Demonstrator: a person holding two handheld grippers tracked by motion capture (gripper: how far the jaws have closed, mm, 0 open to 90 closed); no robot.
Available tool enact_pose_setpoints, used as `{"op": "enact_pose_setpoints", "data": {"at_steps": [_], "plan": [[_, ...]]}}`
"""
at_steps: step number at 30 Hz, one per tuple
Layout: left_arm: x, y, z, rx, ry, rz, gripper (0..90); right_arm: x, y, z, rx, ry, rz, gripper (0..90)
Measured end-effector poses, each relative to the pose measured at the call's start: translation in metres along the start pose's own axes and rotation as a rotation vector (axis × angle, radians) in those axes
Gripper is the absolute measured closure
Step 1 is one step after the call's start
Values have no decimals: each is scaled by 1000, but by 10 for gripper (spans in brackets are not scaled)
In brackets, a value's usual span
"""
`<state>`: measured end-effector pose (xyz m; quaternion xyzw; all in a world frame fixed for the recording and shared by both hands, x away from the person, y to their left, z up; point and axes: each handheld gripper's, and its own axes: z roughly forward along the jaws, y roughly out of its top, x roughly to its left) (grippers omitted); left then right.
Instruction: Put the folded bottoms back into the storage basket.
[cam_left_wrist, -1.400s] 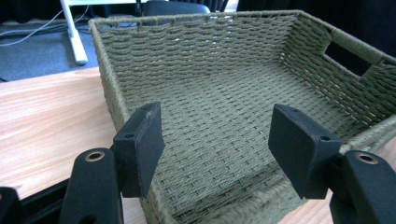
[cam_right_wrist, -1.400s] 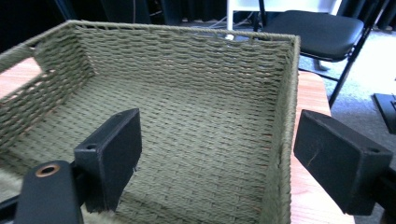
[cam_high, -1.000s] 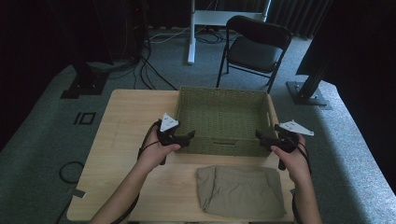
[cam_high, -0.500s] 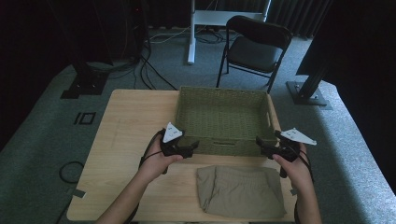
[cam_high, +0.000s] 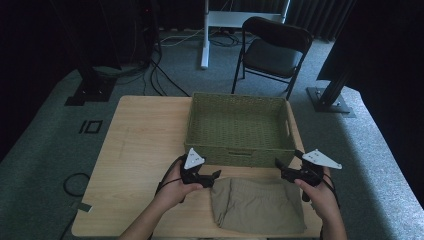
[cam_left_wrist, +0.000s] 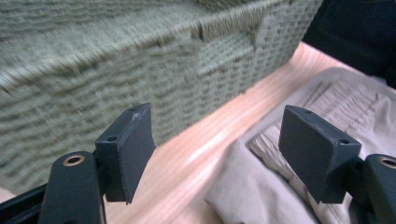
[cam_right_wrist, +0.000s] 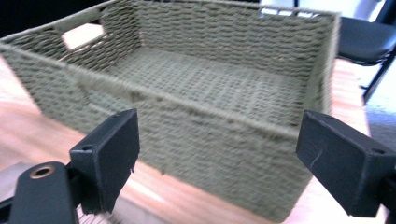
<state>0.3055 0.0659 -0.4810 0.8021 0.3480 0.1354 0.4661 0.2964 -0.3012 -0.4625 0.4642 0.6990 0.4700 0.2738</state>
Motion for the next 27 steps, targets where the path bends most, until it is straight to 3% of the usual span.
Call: {"op": "enact_pose_setpoints", "data": {"at_steps": [8,12,21,27], "plan": [[-9,-12,7,39,-21,-9,258,3,-24,3,47,2,11,124],[-15,-22,13,80,8,-31,259,5,-37,2,65,-2,19,124],[-32,-35,21,124,-36,-26,258,14,-62,-5,125,-2,0,130],[-43,-40,22,136,-66,-32,220,20,-75,-17,136,-13,25,122]]}}
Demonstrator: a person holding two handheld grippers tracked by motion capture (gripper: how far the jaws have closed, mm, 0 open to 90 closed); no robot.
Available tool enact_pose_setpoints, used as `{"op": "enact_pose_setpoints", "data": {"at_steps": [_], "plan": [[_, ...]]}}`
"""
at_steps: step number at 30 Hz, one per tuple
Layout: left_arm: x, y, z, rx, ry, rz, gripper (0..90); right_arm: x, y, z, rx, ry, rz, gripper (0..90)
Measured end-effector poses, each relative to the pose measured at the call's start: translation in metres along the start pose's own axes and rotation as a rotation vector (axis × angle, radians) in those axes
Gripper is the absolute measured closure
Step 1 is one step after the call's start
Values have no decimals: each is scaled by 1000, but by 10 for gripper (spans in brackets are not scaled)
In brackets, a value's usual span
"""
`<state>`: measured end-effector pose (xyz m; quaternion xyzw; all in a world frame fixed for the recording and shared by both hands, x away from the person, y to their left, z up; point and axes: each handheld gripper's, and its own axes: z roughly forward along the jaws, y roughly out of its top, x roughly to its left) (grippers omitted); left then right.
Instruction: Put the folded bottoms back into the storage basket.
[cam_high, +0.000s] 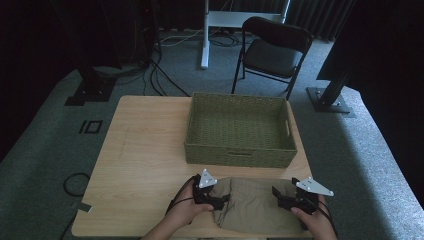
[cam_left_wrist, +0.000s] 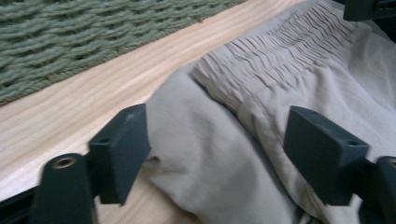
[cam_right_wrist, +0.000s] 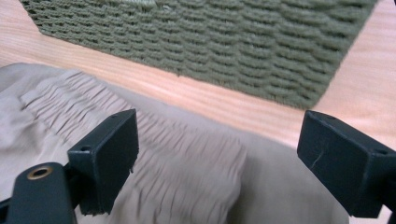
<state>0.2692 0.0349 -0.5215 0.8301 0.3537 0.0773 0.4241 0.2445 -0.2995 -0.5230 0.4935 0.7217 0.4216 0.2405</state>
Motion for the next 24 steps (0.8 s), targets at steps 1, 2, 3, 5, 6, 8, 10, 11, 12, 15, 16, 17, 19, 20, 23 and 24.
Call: {"op": "enact_pose_setpoints", "data": {"at_steps": [1,2,3,5,6,8,10,11,12,15,16,17,19,20,23,24], "plan": [[-2,-1,1,2,0,2,217,1,-2,-3,-1,0,3,122],[-4,-3,2,2,0,2,217,2,-5,-5,2,-8,6,122],[-5,-4,3,3,0,0,212,2,-8,-8,10,-23,-8,122],[-8,-8,6,19,2,7,196,3,-14,-12,27,-40,-19,123],[-9,-10,8,26,4,9,195,3,-17,-14,30,-45,-15,122],[-9,-13,10,38,19,3,196,2,-22,-16,42,-52,-7,121],[-10,-15,12,49,21,0,195,0,-28,-18,54,-66,4,121],[-9,-15,13,49,24,-3,195,-2,-31,-18,61,-74,14,121],[-10,-15,14,50,25,-1,195,-3,-34,-18,66,-77,21,120],[-11,-17,16,51,28,-2,195,-5,-41,-17,84,-87,42,119],[-11,-17,17,54,27,-3,195,-6,-42,-16,87,-84,47,118],[-11,-18,18,55,28,-8,193,-6,-44,-16,91,-85,51,118],[-11,-20,20,61,31,-6,191,-6,-45,-14,96,-82,62,118],[-11,-21,21,58,29,-16,190,-7,-46,-13,101,-83,60,118],[-11,-22,22,61,27,-13,186,-7,-46,-12,114,-84,60,118],[-11,-22,22,62,27,-11,183,-7,-46,-12,117,-84,59,118]]}}
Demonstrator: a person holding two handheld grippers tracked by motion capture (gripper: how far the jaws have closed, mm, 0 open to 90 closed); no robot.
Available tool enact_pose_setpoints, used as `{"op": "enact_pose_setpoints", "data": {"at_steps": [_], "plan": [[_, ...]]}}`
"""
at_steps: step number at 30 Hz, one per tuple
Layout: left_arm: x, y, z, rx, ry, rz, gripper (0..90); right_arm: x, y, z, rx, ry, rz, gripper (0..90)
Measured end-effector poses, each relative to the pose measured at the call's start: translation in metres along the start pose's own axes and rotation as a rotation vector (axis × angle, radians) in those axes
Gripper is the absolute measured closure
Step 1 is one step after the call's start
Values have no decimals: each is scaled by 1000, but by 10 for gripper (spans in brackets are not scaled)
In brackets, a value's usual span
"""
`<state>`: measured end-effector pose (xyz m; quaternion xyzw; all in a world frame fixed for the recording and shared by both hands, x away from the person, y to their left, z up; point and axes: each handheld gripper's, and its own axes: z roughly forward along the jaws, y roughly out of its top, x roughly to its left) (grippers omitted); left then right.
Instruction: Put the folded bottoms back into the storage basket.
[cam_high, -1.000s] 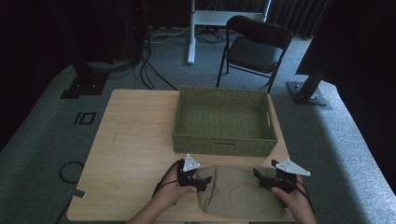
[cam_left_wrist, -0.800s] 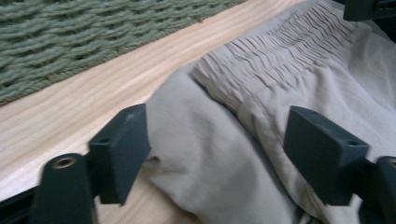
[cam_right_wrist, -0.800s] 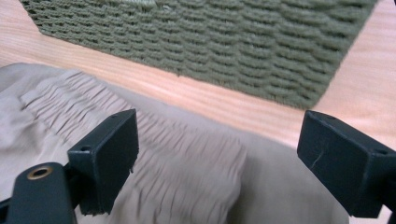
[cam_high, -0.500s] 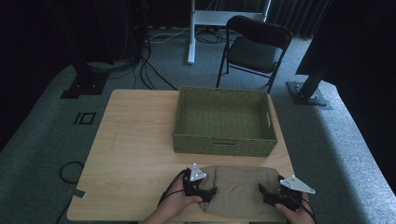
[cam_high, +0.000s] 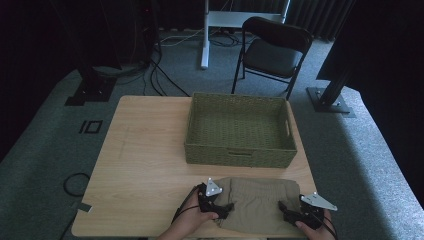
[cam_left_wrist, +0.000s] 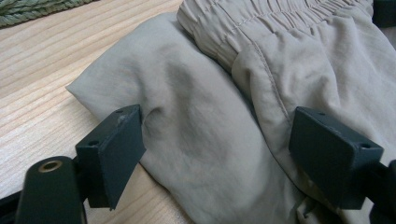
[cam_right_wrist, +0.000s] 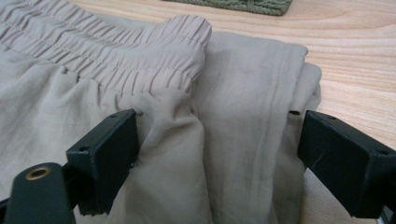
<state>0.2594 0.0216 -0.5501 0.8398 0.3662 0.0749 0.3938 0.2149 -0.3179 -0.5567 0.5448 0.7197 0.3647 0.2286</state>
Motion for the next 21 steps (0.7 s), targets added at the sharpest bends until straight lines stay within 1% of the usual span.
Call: {"op": "enact_pose_setpoints", "data": {"at_steps": [3,5,6,9,10,11,15,17,18,20,21], "plan": [[-1,1,2,0,0,5,179,0,0,2,10,-5,-13,118],[-2,1,3,-4,3,11,177,0,-1,3,15,-9,-12,118],[-3,1,3,-9,-2,20,177,0,-1,3,14,-10,-12,118],[-4,1,5,-13,3,44,173,1,-2,4,12,-13,-11,110],[-4,1,5,-13,3,44,171,1,-2,4,12,-13,-11,110],[-6,1,7,-15,10,64,171,1,-2,5,11,-14,-13,110],[-5,4,10,-17,4,61,170,2,-4,7,-9,-17,-24,106],[-6,5,12,-15,1,72,171,2,-5,7,-16,-16,-22,107],[-6,6,13,-11,-4,78,171,2,-5,7,-16,-16,-24,112],[-7,8,15,-8,1,91,182,3,-4,7,-8,-16,-26,143],[-7,9,16,-15,10,87,197,3,-3,6,-4,-15,-27,168]]}}
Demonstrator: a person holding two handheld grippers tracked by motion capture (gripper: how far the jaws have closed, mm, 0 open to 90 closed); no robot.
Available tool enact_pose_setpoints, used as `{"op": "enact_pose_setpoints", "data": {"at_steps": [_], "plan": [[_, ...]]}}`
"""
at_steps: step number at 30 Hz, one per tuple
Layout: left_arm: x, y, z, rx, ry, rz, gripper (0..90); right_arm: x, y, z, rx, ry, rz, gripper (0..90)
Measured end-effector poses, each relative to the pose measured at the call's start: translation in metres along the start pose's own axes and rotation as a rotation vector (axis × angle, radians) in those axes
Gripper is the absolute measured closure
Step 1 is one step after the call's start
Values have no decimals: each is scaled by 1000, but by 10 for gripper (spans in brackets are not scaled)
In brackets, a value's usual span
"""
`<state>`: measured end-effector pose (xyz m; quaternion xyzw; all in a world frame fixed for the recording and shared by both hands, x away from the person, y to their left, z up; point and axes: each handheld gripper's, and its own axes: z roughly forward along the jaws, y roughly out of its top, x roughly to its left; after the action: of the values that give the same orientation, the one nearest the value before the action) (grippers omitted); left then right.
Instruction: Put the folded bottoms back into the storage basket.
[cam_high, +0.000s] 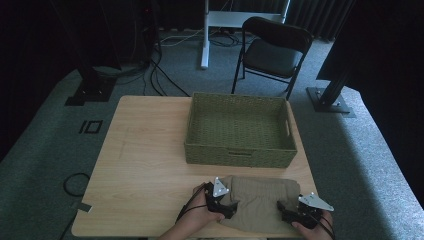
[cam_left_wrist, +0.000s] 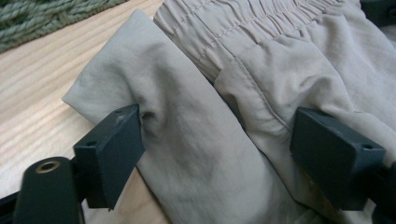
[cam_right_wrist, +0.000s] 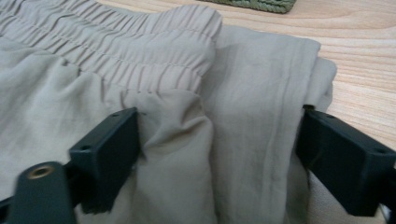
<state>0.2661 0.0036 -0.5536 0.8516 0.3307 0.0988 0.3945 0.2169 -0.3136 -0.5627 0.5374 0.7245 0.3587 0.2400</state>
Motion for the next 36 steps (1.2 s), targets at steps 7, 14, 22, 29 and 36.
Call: {"op": "enact_pose_setpoints", "data": {"at_steps": [7,14,22,29,36], "plan": [[0,4,3,-15,-14,31,645,8,10,-1,39,80,-48,573],[9,7,1,2,-78,-23,776,8,18,-3,74,72,-19,735],[10,13,-11,-30,-89,-2,798,11,28,-11,69,79,-38,788],[13,24,-33,-69,-84,8,798,17,43,-23,29,111,-43,791],[17,33,-52,-120,-62,33,798,20,66,-37,-19,139,-68,791]]}}
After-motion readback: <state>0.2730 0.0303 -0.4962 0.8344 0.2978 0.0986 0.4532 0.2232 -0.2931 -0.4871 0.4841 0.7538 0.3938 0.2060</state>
